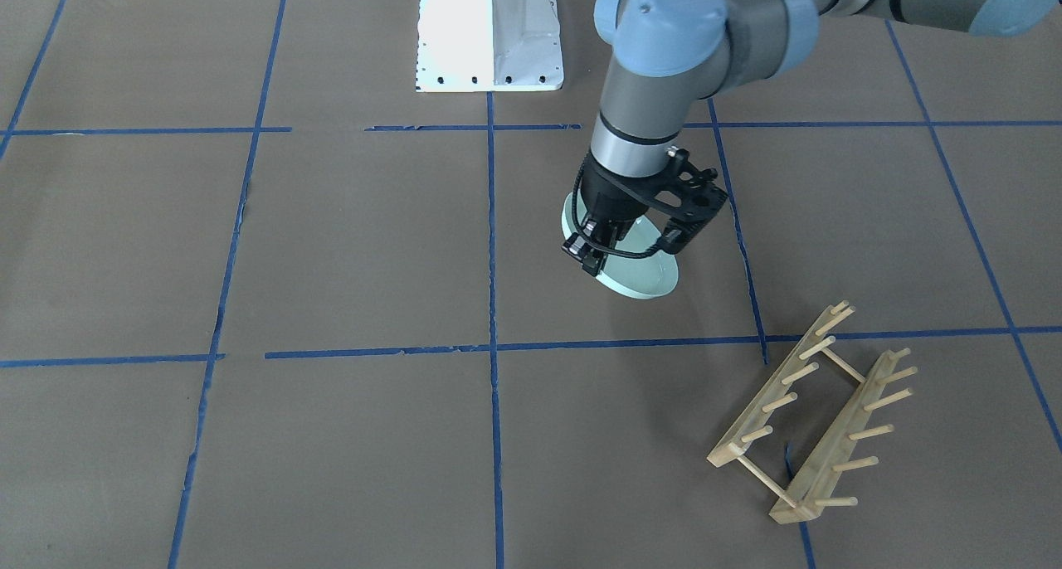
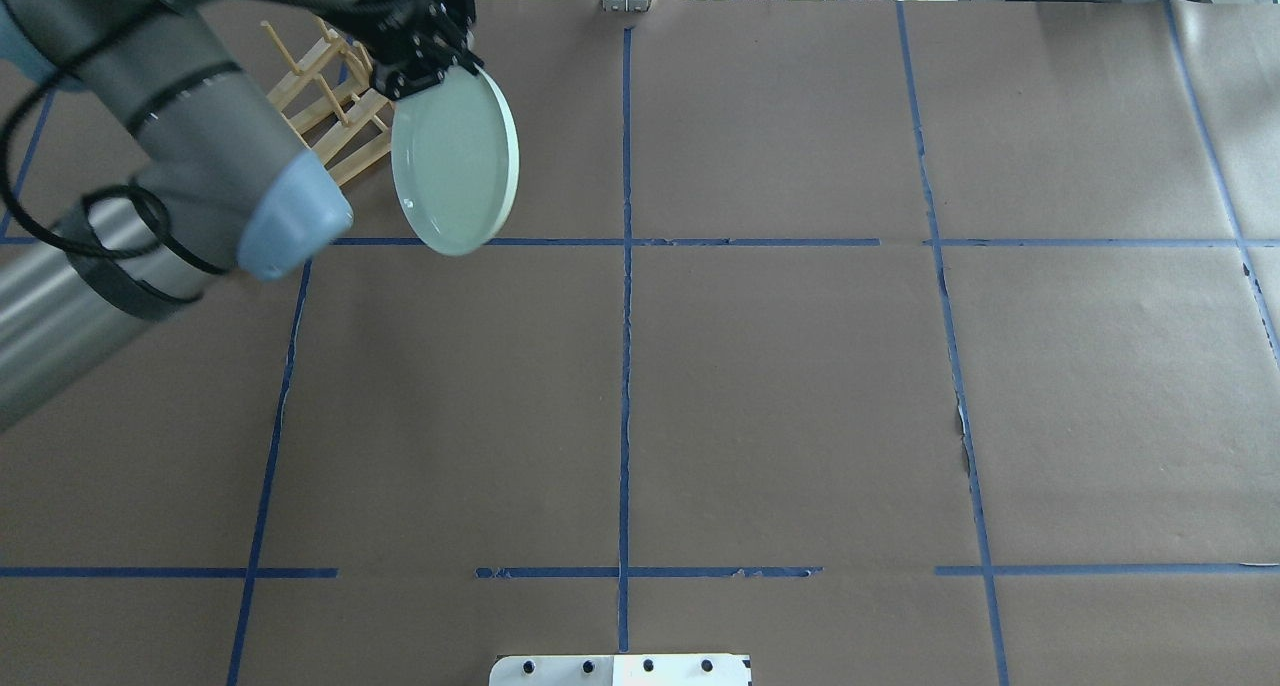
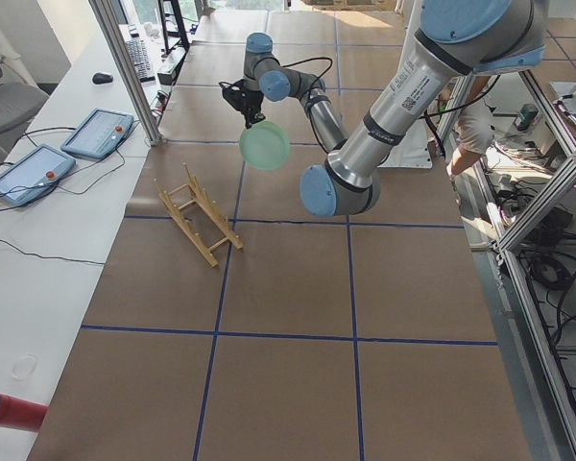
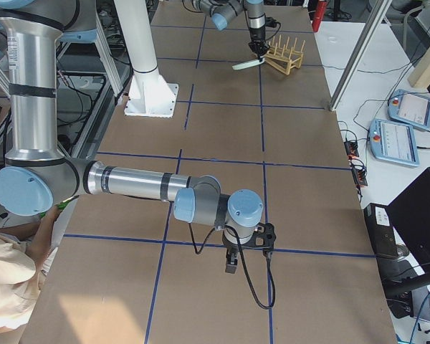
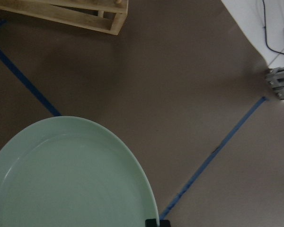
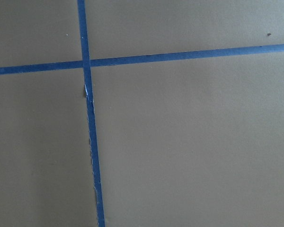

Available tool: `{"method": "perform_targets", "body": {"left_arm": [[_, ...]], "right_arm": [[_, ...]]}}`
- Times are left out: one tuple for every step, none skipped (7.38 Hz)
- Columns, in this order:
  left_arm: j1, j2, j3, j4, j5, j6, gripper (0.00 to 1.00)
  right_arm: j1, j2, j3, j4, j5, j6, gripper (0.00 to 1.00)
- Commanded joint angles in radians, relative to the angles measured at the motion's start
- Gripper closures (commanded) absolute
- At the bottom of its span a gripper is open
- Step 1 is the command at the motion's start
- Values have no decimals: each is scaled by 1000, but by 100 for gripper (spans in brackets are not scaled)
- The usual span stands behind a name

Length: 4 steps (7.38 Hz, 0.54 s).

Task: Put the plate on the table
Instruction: 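Carry the plate toward the robot and lower it flat onto the table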

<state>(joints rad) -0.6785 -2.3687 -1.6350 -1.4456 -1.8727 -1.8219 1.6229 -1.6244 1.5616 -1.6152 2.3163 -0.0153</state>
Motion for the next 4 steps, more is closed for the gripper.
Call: {"method": "perform_targets", "body": {"left_arm": [[137, -84, 171, 212, 105, 119, 100], [184, -75, 203, 212, 148, 124, 100], [192, -73, 210, 212, 158, 127, 100], [192, -72, 210, 214, 159, 127, 100]], "right_arm": [[0, 0, 0, 0, 0, 0, 0], [0, 0, 0, 0, 0, 0, 0], [0, 0, 0, 0, 0, 0, 0], [0, 0, 0, 0, 0, 0, 0]]}}
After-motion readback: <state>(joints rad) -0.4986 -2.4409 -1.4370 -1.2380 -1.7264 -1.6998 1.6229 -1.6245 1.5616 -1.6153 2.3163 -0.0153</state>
